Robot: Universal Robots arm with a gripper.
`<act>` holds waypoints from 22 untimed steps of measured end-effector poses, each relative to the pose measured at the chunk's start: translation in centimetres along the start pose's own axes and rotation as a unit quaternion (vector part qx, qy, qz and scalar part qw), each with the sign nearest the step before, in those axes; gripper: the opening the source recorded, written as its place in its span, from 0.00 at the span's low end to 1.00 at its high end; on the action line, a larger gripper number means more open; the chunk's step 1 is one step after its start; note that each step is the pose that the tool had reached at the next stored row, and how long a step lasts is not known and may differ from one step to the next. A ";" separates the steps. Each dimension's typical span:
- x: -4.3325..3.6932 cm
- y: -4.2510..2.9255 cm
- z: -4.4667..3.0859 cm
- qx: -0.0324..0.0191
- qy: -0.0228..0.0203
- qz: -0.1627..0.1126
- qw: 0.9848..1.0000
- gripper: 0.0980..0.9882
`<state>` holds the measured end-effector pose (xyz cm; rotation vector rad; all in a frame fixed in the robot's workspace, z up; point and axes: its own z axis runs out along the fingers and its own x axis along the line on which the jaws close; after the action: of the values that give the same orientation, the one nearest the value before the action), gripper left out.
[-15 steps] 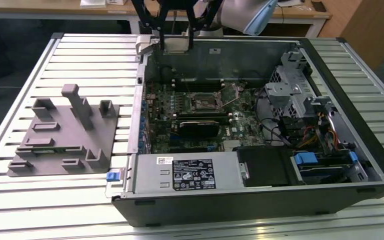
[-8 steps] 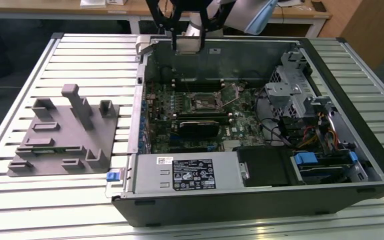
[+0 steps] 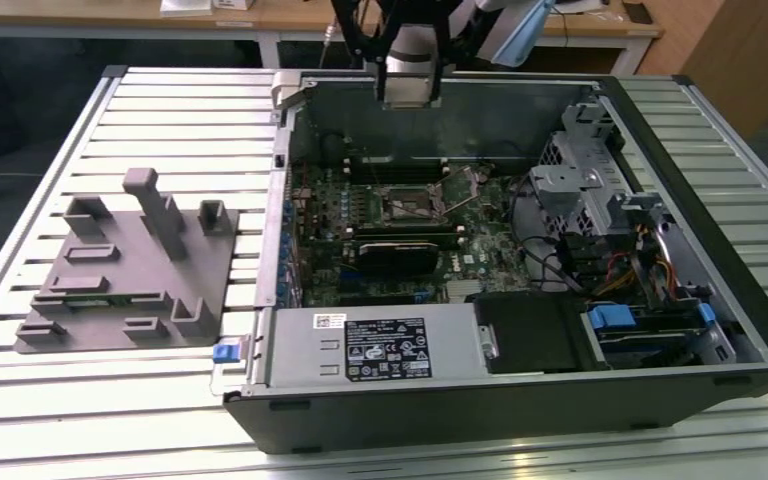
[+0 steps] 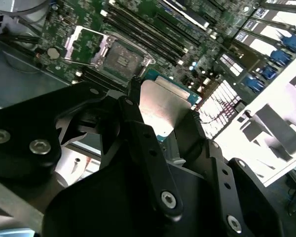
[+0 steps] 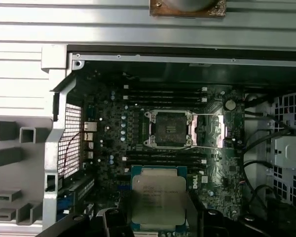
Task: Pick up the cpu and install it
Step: 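Pick up the cpu and move it towards the insertion slot, then place the cpu into insertion slot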
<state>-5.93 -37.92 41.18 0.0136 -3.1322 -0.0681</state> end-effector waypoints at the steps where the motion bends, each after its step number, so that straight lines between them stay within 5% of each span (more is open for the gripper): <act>1: -0.28 0.09 0.03 0.000 -0.001 0.000 1.000 0.48; 5: -1.00 0.32 0.16 -0.001 -0.002 0.000 1.000 0.48; 22: -1.12 0.31 0.39 0.000 -0.003 0.026 1.000 0.48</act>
<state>-4.81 -37.58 40.80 -0.0693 -3.1363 -0.0681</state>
